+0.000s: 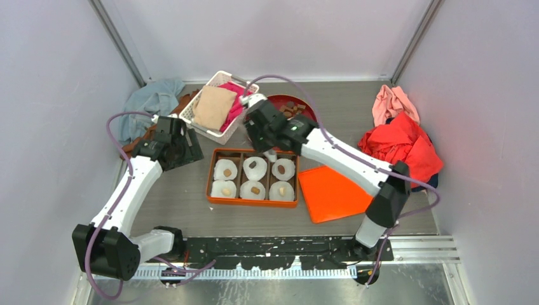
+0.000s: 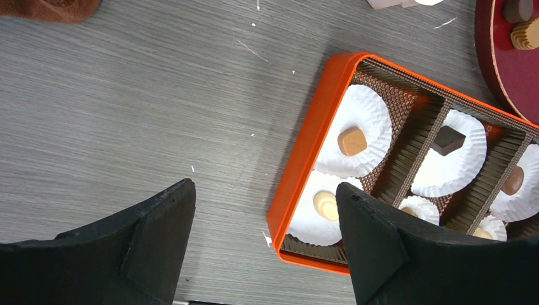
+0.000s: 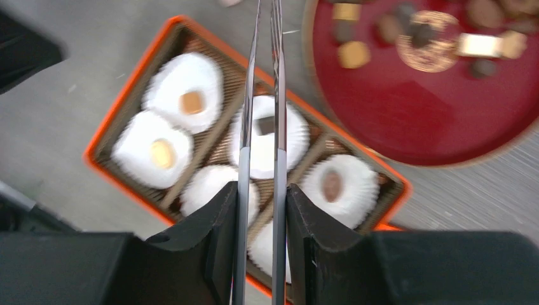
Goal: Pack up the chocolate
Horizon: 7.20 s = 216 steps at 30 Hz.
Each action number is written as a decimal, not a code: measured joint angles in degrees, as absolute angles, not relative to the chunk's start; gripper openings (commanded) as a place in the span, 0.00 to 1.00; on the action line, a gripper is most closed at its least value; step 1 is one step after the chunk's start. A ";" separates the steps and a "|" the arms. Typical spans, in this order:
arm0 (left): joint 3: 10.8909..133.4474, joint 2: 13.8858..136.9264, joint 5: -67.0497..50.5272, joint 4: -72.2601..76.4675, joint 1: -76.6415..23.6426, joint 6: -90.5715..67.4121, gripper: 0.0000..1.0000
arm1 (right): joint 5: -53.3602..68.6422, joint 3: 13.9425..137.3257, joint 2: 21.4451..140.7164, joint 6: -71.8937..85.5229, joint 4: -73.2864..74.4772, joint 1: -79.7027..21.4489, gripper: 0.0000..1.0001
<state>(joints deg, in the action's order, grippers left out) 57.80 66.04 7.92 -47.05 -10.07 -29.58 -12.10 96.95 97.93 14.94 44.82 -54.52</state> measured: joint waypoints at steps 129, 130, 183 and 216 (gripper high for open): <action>58.24 64.71 -26.26 -38.76 -6.52 -31.35 0.86 | 2.57 95.59 84.20 42.61 26.52 -42.48 0.01; 58.11 65.10 -28.69 -37.47 -5.58 -32.29 0.86 | 4.03 97.27 85.49 43.18 25.61 -41.76 0.01; 43.03 96.03 -48.21 78.26 0.49 -103.88 0.86 | 30.87 94.78 99.50 105.86 -51.20 -34.30 0.01; 45.10 92.97 -47.51 75.68 10.52 -110.61 0.22 | 27.03 67.68 94.74 115.13 -68.69 -21.87 0.06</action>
<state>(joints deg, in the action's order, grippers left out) 45.10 92.97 -47.51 75.68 10.52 -110.61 27.03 67.68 94.74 115.13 -68.69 -21.87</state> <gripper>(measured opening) 0.316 0.039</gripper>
